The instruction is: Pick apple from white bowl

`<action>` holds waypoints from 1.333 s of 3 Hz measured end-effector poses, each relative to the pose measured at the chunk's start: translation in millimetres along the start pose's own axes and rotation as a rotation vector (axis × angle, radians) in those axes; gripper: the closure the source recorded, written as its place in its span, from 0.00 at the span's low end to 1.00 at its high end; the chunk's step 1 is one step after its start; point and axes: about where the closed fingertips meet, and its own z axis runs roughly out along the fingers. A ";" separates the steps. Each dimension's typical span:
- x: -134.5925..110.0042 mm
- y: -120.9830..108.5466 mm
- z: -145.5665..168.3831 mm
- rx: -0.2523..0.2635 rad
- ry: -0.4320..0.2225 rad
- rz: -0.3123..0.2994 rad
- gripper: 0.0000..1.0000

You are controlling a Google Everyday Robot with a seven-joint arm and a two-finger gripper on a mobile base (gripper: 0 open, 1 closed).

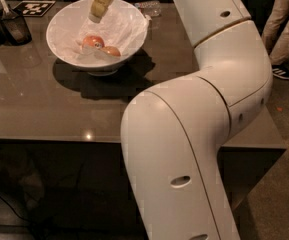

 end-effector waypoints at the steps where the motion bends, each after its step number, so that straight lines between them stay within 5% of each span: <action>1: 16.1 3.7 31.4 -0.049 0.041 0.047 0.00; 3: 50.4 4.3 80.2 -0.109 0.110 0.146 0.00; 4: 45.5 0.8 85.3 -0.097 0.093 0.144 0.00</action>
Offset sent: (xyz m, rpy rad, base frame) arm 0.0215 -0.0281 -0.0956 -0.0703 0.2635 -0.1165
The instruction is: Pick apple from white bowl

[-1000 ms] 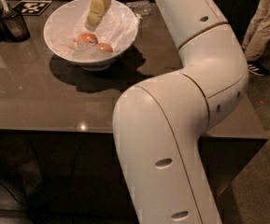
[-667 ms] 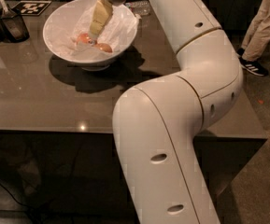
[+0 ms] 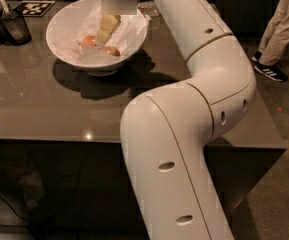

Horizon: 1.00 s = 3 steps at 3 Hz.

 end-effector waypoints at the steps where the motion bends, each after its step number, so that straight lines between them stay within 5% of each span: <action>1: 2.0 0.8 14.9 -0.013 0.009 0.018 0.00; 3: 18.3 5.7 43.7 -0.052 0.049 0.080 0.00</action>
Offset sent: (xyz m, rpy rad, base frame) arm -0.0126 -0.0061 -0.0586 -0.0252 0.1373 -0.0703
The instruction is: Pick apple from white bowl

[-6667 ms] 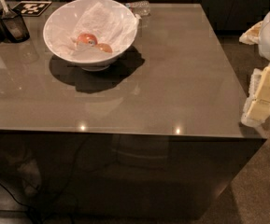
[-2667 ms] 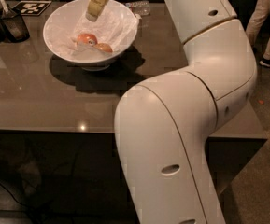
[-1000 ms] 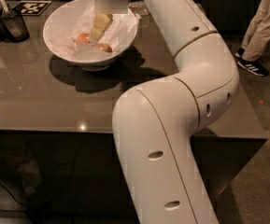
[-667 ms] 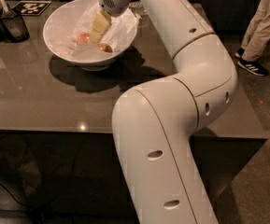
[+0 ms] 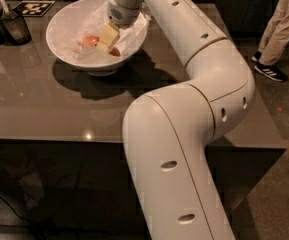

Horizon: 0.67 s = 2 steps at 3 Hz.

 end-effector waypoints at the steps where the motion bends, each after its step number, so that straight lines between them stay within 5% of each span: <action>1: 8.5 5.3 7.1 -0.054 -0.040 0.010 0.00; 2: 6.7 5.1 10.3 -0.052 -0.040 0.009 0.00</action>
Offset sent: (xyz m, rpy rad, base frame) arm -0.0039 -0.0020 -0.0072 0.0414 0.0208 0.0101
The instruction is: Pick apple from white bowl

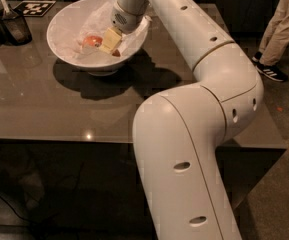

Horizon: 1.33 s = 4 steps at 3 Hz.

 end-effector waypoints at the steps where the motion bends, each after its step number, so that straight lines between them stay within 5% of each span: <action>1: -1.7 6.2 -4.2 0.017 0.011 0.019 0.00; 4: -1.1 19.5 2.9 0.042 0.052 0.049 0.00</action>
Offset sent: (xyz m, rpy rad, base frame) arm -0.0374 0.0057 0.0056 -0.0400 0.0146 -0.0616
